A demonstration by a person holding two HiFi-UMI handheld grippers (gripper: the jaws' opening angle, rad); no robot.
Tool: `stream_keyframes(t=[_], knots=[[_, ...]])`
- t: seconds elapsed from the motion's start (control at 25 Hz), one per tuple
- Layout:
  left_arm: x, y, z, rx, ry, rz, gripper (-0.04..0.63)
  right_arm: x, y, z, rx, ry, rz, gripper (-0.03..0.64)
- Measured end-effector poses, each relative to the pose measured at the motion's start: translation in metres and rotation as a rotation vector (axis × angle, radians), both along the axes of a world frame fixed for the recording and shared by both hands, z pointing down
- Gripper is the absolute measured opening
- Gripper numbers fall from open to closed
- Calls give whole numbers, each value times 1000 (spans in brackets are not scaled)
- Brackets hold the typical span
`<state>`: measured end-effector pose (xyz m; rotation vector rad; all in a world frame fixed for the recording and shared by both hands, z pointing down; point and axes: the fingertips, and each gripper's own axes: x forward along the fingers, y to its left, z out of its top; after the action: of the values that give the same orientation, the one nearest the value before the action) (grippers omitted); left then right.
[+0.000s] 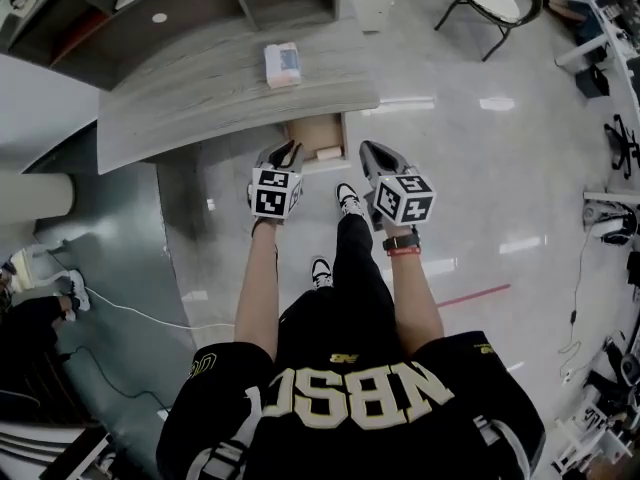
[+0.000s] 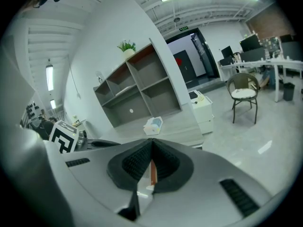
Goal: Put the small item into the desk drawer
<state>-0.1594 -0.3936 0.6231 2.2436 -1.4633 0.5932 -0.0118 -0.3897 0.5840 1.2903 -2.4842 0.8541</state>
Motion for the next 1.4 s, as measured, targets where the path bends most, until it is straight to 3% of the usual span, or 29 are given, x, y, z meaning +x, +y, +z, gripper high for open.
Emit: stream_keyframes(t=[0.36, 0.76, 1.0, 1.4], knots=[[-41, 48, -113, 214, 113, -125, 35, -18, 25, -73, 162, 74, 21, 8], [-75, 99, -206, 447, 152, -219, 15, -19, 61, -144, 372, 154, 84, 8], [-86, 124, -230, 520, 129, -262, 14, -21, 72, -172, 462, 178, 109, 6], [-80, 141, -244, 562, 123, -252, 14, -37, 89, -182, 451, 162, 39, 6]])
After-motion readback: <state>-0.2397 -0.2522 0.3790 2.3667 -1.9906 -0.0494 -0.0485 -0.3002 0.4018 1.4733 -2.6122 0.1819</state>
